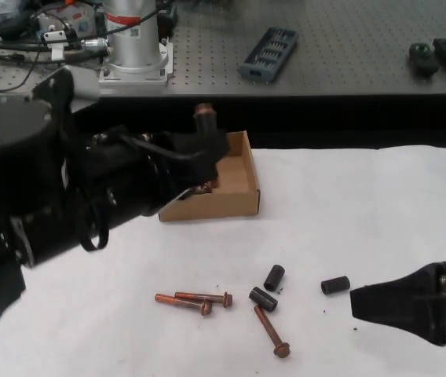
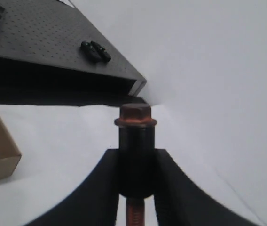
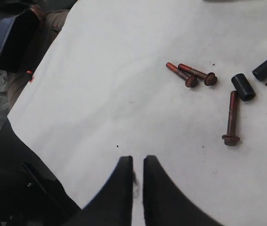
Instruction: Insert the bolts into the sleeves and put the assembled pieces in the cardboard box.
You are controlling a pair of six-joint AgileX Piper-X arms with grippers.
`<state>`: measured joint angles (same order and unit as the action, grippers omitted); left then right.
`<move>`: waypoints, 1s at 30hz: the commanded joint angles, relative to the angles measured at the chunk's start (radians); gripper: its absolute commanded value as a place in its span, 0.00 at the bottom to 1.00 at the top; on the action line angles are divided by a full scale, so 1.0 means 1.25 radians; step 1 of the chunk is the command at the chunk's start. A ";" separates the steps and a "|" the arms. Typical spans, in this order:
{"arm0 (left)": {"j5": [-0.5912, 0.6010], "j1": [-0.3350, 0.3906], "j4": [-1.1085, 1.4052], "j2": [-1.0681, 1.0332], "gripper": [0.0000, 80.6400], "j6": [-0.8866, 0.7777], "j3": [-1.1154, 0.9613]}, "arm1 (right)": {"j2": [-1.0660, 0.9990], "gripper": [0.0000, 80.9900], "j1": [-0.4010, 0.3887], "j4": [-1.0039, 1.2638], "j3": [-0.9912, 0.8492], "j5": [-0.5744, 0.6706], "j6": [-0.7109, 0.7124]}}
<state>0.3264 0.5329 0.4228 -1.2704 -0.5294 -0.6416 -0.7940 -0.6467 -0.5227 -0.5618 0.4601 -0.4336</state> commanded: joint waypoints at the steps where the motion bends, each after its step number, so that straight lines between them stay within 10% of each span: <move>1: 0.051 -0.026 -0.077 -0.023 0.01 0.093 -0.050 | 0.007 0.02 0.006 -0.012 0.001 0.003 0.015; 30: 0.066 -0.134 -0.344 -0.439 0.01 0.315 -0.442 | 0.007 0.05 0.004 -0.141 0.002 -0.013 0.114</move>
<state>0.4087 0.3845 0.0000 -1.7986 -0.1643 -1.1478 -0.7940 -0.6467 -0.6938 -0.5586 0.4289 -0.3001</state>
